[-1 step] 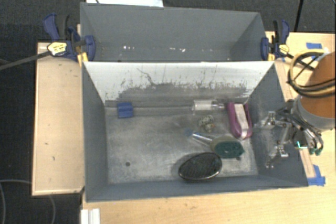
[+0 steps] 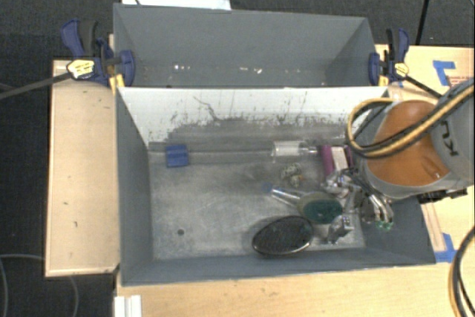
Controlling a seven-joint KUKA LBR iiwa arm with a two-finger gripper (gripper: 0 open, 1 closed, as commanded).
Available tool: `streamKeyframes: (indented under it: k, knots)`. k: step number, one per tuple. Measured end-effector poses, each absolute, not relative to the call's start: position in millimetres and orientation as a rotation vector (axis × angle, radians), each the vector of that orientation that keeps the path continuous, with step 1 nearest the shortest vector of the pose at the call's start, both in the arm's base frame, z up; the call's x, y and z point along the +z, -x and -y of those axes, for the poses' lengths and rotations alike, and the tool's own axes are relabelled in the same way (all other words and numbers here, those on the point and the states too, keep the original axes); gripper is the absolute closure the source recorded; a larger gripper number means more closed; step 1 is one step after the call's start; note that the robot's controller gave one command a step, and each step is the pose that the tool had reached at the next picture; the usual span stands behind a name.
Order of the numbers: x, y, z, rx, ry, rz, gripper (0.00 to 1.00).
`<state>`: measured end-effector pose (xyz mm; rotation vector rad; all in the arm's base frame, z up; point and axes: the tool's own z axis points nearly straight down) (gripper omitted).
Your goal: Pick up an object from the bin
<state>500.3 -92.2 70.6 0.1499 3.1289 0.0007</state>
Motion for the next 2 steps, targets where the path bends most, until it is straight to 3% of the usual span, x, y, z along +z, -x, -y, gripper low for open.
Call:
streamKeyframes:
  k: [1, 2]
  knots:
    - [74, -502.1, 94, -0.002, -0.139, -3.123, 1.00]
    - [204, -504.8, 99, -0.004, 0.347, -3.113, 1.00]
